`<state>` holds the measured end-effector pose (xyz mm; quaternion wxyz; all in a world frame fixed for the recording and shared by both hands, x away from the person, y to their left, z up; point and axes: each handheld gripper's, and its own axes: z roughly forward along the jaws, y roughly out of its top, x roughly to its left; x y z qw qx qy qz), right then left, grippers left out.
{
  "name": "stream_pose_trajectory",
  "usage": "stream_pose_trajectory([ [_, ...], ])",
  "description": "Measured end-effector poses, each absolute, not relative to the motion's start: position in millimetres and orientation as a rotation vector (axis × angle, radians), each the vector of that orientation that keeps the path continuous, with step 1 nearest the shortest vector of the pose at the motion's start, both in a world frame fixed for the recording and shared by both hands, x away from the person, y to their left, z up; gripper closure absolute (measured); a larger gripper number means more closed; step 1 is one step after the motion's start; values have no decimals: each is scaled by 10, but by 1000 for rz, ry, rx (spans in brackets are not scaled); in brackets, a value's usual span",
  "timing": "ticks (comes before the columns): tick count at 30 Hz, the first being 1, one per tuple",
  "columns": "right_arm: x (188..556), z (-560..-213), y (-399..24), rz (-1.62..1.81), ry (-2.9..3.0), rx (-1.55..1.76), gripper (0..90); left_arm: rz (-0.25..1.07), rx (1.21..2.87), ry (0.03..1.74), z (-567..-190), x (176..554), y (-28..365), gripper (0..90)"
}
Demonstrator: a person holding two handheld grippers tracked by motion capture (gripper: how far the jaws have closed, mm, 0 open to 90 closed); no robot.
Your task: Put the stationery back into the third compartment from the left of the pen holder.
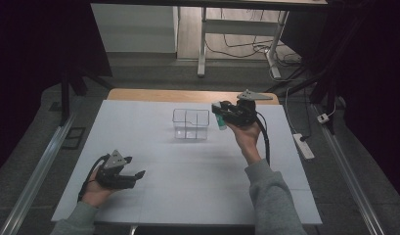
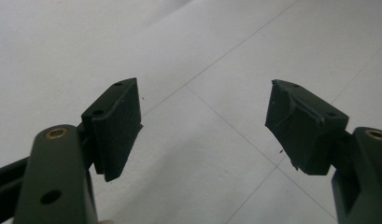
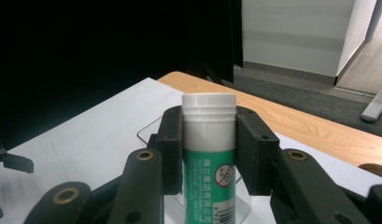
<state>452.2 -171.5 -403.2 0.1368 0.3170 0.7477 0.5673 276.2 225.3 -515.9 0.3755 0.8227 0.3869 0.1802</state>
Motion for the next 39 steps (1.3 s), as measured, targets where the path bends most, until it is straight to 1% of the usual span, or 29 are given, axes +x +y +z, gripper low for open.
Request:
stream_pose_trajectory([
  [18,4662,-3992,-1449,1663,2175,881,644,459,2101,985,-5155,2766,2258,264],
  [29,4810,-3963,-1263,1599,2182,860,644,456,2093,987,-5144,2771,2273,264],
  [39,4944,-4119,-1186,1602,2180,889,644,454,2101,982,-5147,2775,2266,263],
])
